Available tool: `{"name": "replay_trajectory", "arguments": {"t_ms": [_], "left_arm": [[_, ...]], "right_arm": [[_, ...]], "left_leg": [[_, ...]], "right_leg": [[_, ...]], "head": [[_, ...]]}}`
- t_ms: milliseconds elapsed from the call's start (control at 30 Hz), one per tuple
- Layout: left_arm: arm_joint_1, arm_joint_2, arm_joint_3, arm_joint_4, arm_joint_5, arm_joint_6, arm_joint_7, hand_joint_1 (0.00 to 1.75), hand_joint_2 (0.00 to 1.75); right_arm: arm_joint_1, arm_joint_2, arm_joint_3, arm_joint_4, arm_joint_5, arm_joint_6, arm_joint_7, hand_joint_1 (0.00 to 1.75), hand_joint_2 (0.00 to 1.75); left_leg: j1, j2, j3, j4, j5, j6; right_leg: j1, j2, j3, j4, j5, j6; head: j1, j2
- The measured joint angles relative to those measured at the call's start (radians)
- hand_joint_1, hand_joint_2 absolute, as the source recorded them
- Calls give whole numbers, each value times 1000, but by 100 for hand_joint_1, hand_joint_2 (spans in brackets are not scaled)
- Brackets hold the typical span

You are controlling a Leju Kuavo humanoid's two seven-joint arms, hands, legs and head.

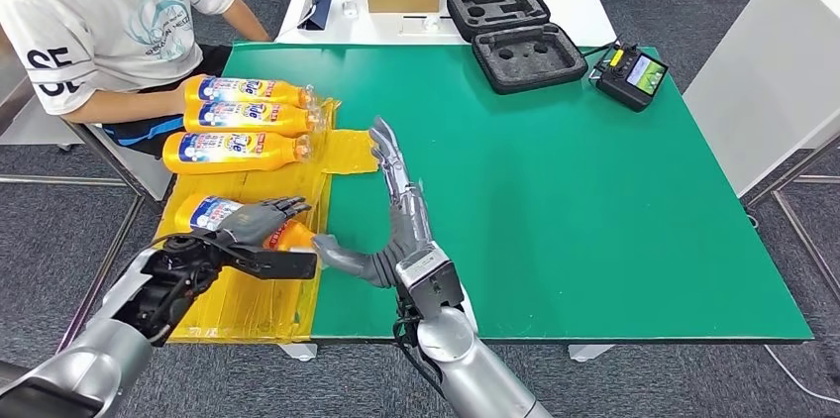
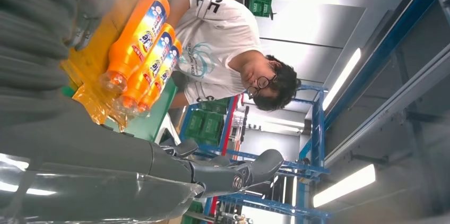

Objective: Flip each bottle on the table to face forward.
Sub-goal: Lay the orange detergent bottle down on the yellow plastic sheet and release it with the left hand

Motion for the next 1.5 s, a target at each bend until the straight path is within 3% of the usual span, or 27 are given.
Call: {"name": "replay_trajectory", "arguments": {"t_ms": [333,933,1133,1200,1267,1333,1400,1433,1500], "left_arm": [[0,4,56,-1,316,-243,-118,0,0],[17,0,88,-3,342,-261,-128,0,0],[25,-6,128,-1,476,-284,-115,0,0],[40,-18,154,0,508,-188,-118,0,0],[63,-37,180,-7,476,56,-136,0,87],[90,-65,205,-39,382,435,-175,0,175],[125,-103,245,-117,306,809,-215,0,175],[145,-124,276,-173,308,931,-227,0,175],[189,-161,338,-290,398,1016,-234,0,175]], "right_arm": [[-11,3,0,45,3,-1,0,0,175],[-15,10,0,84,4,-1,0,0,175],[-15,10,0,91,12,-1,0,0,175],[-12,10,0,92,20,-2,0,0,175],[-8,10,0,92,27,-3,0,0,175],[-4,11,0,94,33,4,0,0,175],[-4,15,1,98,35,15,0,0,175],[-4,18,2,100,33,15,0,0,175],[-7,22,11,101,23,4,0,0,175]], "left_leg": [[0,-1,2,0,0,0],[1,-1,3,0,0,0],[0,-1,2,0,0,0],[0,-1,2,0,0,0],[1,-1,1,0,0,0],[1,-1,-1,0,1,0],[0,0,-3,0,1,0],[0,0,-3,0,1,0],[0,1,-4,0,0,0]], "right_leg": [[0,-2,2,0,0,0],[0,-2,3,0,0,0],[0,-2,2,0,0,0],[0,-2,1,0,0,0],[0,-2,0,0,0,0],[0,-1,-2,0,0,0],[0,-1,-3,0,0,0],[0,-1,-4,0,0,0],[0,0,-4,0,0,0]], "head": [[0,0],[0,0],[0,0],[0,0],[0,0],[0,0],[0,0],[0,0],[1,0]]}}
